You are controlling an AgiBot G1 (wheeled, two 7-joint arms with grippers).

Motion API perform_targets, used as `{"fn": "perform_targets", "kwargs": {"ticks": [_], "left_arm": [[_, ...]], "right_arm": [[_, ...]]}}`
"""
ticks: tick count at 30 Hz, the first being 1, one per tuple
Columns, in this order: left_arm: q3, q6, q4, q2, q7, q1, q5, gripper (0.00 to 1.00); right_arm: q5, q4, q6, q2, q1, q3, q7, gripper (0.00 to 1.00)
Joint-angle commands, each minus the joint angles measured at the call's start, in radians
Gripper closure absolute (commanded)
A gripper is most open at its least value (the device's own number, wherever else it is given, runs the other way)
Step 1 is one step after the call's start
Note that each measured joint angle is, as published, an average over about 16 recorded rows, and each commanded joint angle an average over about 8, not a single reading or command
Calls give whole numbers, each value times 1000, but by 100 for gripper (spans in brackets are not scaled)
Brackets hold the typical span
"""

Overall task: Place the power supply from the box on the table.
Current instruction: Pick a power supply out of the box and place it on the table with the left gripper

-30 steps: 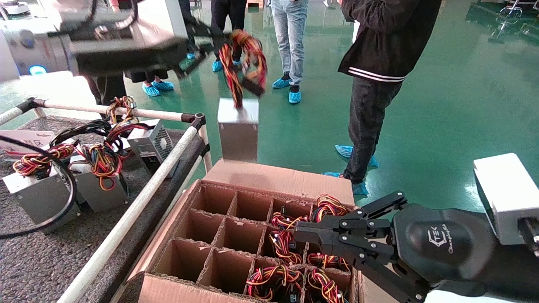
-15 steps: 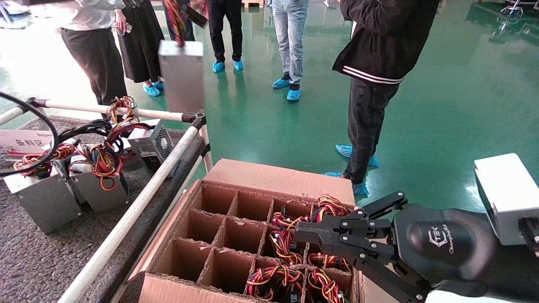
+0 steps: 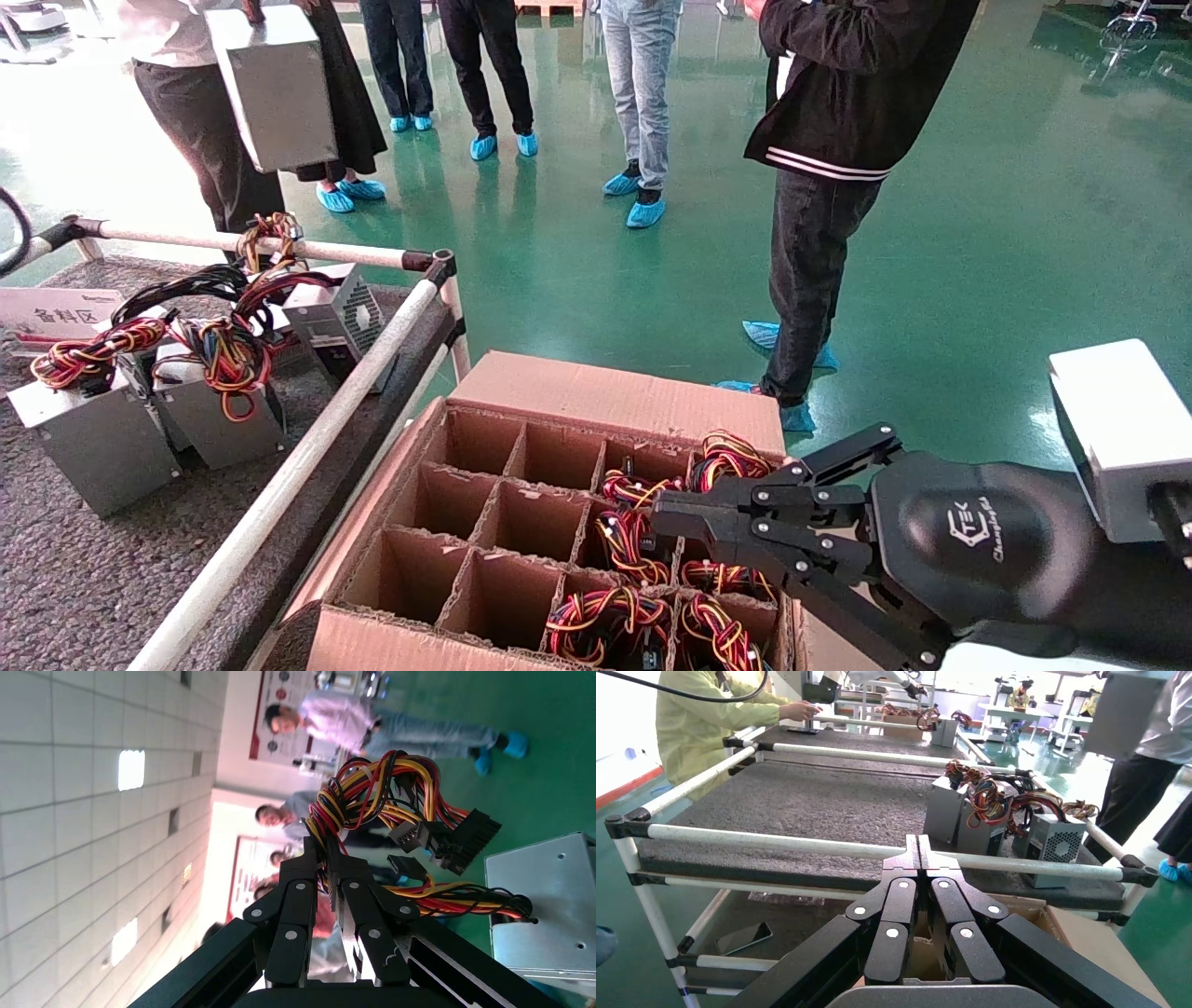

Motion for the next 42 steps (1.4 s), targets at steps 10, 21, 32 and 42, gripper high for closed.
{"fn": "perform_targets", "kwargs": {"ticks": [10, 21, 32, 42], "left_arm": [[34, -24, 92, -31, 18, -53, 64, 100], [86, -39, 172, -62, 8, -84, 120, 100], [131, -48, 228, -113, -17, -78, 164, 100], [169, -39, 287, -125, -59, -72, 200, 100]], "right_arm": [[0, 0, 0, 0, 0, 0, 0, 100], [0, 0, 0, 0, 0, 0, 0, 100], [0, 0, 0, 0, 0, 0, 0, 100], [0, 0, 0, 0, 0, 0, 0, 100]]}}
